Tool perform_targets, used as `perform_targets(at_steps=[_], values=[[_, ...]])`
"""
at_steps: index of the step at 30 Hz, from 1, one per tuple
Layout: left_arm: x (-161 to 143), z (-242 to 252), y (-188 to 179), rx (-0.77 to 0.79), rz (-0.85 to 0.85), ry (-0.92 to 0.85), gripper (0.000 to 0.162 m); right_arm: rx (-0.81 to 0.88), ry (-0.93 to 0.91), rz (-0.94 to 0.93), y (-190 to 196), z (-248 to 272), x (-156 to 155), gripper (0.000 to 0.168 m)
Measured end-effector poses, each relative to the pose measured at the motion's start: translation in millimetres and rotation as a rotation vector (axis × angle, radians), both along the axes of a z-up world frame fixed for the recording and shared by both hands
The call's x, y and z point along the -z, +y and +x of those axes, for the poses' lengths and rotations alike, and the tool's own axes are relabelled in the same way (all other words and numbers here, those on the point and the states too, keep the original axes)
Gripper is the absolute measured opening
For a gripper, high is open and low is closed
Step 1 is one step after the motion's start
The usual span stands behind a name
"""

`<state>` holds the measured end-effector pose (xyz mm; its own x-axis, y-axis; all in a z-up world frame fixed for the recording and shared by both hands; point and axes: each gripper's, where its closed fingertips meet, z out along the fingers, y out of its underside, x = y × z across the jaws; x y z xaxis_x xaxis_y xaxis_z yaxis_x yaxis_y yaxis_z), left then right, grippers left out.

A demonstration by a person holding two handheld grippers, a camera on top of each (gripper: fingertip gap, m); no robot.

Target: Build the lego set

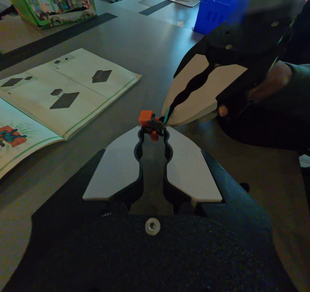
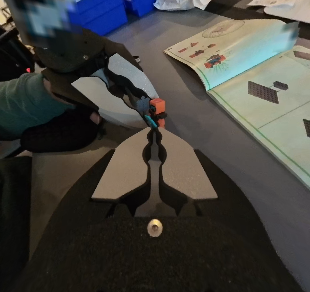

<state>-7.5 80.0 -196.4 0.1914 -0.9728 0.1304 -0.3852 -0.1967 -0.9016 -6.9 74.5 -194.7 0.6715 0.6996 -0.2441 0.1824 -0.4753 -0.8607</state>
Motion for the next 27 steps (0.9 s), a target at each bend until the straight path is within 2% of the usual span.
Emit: perform_targets(at_steps=[6, 11, 20, 27], values=[[4.8, 2.6, 3.4, -0.062, -0.046, 0.017, 0.022, 0.068, -0.021, -0.036, 5.6, 3.2, 5.5, 0.003], [6.4, 3.2, 4.4, -0.068, -0.014, 0.032, 0.022, 0.09, -0.024, -0.065, 6.8, 4.4, 7.4, 0.004], [9.2, 4.9, 4.7, -0.06, 0.127, 0.082, 0.022, 0.084, -0.025, -0.073, 5.4, 4.2, 9.0, 0.006], [8.4, 5.1, 1.8, -0.046, 0.095, 0.074, 0.022, 0.051, -0.018, -0.056, 3.5, 4.6, 7.1, 0.01]])
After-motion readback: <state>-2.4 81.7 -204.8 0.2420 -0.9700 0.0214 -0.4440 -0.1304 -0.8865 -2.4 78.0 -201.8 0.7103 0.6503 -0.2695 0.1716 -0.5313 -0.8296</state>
